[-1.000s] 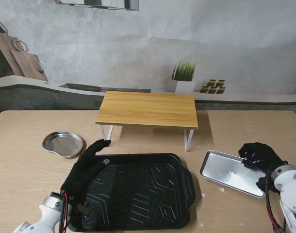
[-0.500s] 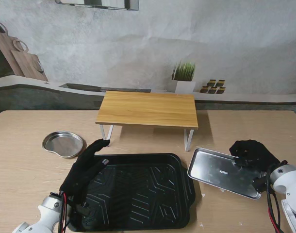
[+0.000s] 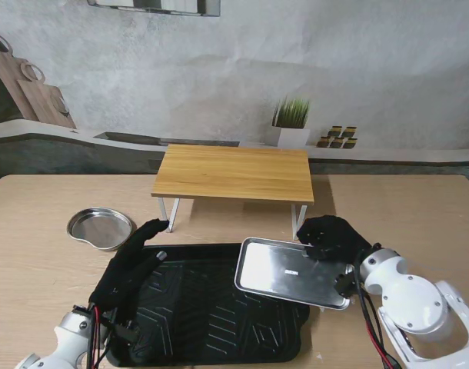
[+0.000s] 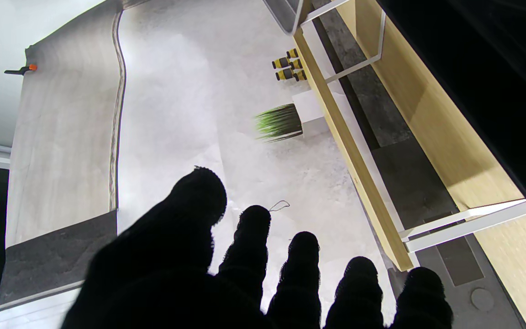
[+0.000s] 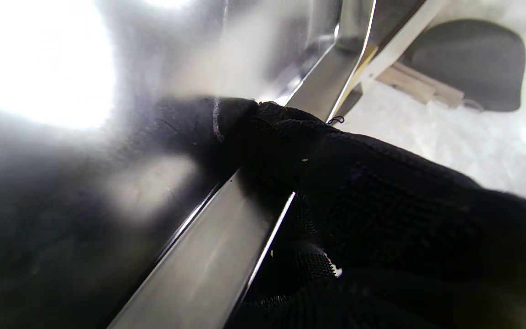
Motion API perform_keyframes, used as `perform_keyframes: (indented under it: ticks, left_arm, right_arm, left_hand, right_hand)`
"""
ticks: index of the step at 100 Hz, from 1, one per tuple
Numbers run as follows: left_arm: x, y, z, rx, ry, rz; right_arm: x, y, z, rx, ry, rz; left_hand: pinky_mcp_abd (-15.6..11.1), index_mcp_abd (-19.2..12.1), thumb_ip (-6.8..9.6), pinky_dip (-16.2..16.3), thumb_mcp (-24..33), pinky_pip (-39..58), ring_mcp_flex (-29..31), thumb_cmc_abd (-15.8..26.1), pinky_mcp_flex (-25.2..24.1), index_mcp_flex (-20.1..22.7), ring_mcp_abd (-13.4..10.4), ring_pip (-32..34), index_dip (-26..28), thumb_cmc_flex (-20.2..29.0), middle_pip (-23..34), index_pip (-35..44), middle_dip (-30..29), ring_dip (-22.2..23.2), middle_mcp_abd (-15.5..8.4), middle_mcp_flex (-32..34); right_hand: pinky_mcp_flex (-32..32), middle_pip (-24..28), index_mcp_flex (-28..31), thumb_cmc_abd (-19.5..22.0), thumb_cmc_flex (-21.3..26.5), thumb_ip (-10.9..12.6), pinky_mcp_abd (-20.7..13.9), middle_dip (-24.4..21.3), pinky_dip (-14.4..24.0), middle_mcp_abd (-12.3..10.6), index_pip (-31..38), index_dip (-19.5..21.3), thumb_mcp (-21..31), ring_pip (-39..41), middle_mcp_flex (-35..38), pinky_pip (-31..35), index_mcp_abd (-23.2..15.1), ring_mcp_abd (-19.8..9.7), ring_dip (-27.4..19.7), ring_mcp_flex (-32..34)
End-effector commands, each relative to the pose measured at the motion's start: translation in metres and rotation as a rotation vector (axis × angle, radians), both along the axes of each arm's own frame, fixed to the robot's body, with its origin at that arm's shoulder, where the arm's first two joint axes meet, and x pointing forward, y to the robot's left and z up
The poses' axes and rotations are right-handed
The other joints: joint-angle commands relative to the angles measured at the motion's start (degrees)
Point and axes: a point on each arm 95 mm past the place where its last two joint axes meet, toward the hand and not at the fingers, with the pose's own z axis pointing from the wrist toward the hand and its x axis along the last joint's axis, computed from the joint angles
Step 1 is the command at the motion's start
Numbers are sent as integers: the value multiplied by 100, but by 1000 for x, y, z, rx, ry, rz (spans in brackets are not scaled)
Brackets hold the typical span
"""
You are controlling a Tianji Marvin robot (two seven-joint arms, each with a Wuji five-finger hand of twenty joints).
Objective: Stack the baking trays onto the shelf
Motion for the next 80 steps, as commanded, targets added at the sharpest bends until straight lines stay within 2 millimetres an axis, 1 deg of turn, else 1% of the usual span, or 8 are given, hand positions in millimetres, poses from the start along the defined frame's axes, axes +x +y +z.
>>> perform_keyframes:
  ticks: [1, 13, 28, 36, 48, 62, 80]
  left_arm:
    - [-3, -1, 2, -10, -1, -14]
    - [-4, 3, 4, -22, -4, -14]
    - [-4, 6, 6, -33, -14, -11]
    - [-5, 7, 7, -39, -12, -8]
    - [-5, 8, 7, -40, -18, -8]
    - [-5, 7, 8, -40, -19, -5]
    - [-4, 9, 8, -40, -21, 1]
  right_arm:
    - [4, 21, 7, 22, -20, 44]
    - [15, 47, 3, 3, -19, 91]
    - [29, 76, -8, -15, -11, 142]
    - [38, 89, -16, -26, -3, 161]
    - [49, 109, -29, -24, 19, 173]
    - [59, 132, -44, -25, 43, 190]
    - [70, 154, -62, -47, 47, 194]
  left_hand:
    - [-75, -77, -44, 60, -66, -70, -131, 51, -10, 101, -74, 19, 44, 49, 122, 46, 57, 77, 24, 10]
    - [-70, -68, -43, 63, -58, -69, -134, 47, -11, 96, -71, 21, 42, 51, 118, 41, 54, 81, 31, 8]
    - [-65, -75, -45, 62, -51, -70, -132, 45, -12, 106, -62, 24, 43, 45, 115, 43, 52, 86, 34, 13]
    - [-73, -65, -44, 62, -48, -71, -132, 48, -11, 105, -70, 20, 42, 52, 112, 41, 52, 84, 36, 12]
    - [-66, -63, -45, 64, -48, -69, -134, 45, -12, 108, -65, 23, 41, 49, 111, 40, 51, 90, 41, 15]
    - [-69, -76, -47, 63, -51, -70, -132, 47, -11, 110, -69, 25, 40, 40, 112, 38, 52, 93, 28, 23]
    - [-69, -63, -47, 65, -48, -69, -131, 48, -11, 114, -67, 24, 42, 43, 113, 41, 52, 94, 34, 19]
  right_hand:
    - [-27, 20, 2238, 1265, 1190, 378, 123, -195, -58, 49, 1209, 335, 1549, 597, 502, 321, -1137, -150, 42, 567]
    - [-26, 25, 2226, 1275, 1188, 381, 118, -206, -65, 41, 1202, 346, 1541, 596, 495, 327, -1151, -161, 33, 566]
    - [-25, 28, 2213, 1299, 1182, 388, 103, -215, -68, 11, 1199, 358, 1520, 588, 486, 327, -1174, -180, 27, 570]
    - [-26, 30, 2194, 1330, 1179, 393, 74, -218, -75, -11, 1197, 365, 1502, 575, 477, 319, -1197, -222, 24, 550]
    - [-49, 36, 2183, 1300, 1191, 392, 87, -231, -89, 20, 1206, 372, 1506, 581, 469, 315, -1183, -185, 20, 540]
    - [-53, 45, 2182, 1319, 1186, 384, 76, -239, -99, 2, 1209, 371, 1498, 583, 463, 320, -1179, -198, 11, 534]
    - [-76, 52, 2161, 1352, 1183, 378, 47, -258, -112, -20, 1207, 369, 1471, 579, 436, 326, -1201, -213, -4, 509]
